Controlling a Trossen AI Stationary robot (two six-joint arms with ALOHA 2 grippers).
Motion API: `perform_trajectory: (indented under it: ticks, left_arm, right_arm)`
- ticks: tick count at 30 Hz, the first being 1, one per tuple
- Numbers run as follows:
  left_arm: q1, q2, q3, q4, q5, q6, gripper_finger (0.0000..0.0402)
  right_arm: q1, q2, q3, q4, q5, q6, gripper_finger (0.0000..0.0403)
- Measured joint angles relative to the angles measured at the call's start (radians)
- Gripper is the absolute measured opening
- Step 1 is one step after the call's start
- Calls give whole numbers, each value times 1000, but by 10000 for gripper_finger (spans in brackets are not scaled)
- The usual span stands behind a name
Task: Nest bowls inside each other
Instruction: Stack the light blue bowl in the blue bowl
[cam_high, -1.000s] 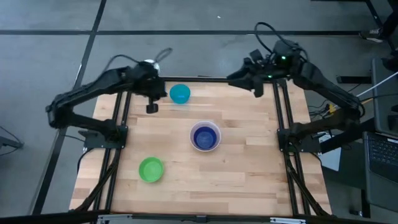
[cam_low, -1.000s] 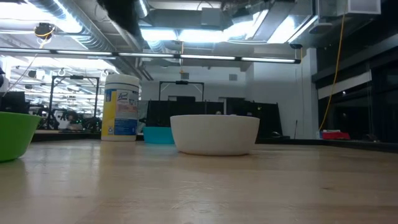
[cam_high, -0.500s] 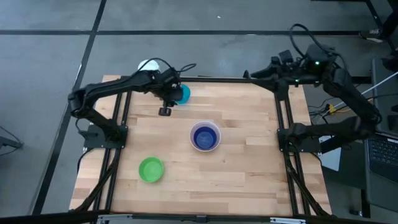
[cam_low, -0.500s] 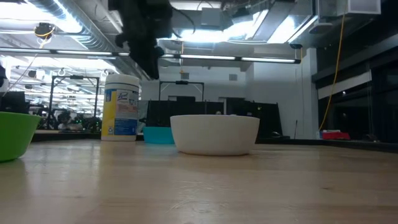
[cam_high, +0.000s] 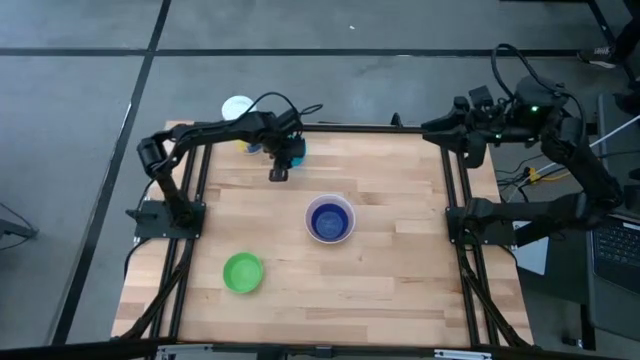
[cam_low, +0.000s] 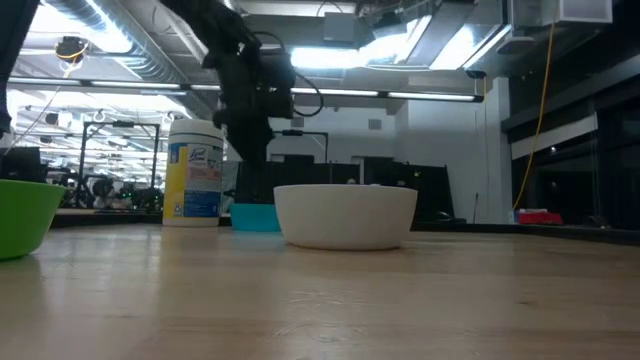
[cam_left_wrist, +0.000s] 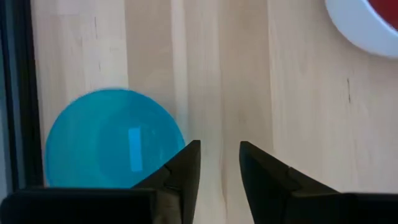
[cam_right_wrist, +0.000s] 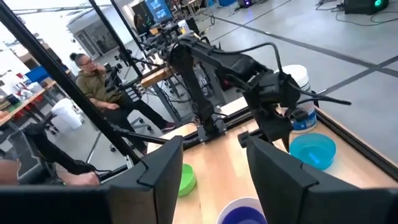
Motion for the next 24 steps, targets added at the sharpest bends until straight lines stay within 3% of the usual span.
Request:
perform_trajectory:
  ticks: [24]
  left_arm:
    - [79, 58, 0, 57, 79, -2, 102]
  right_arm:
    - [0, -54, 0, 1, 42, 55, 182]
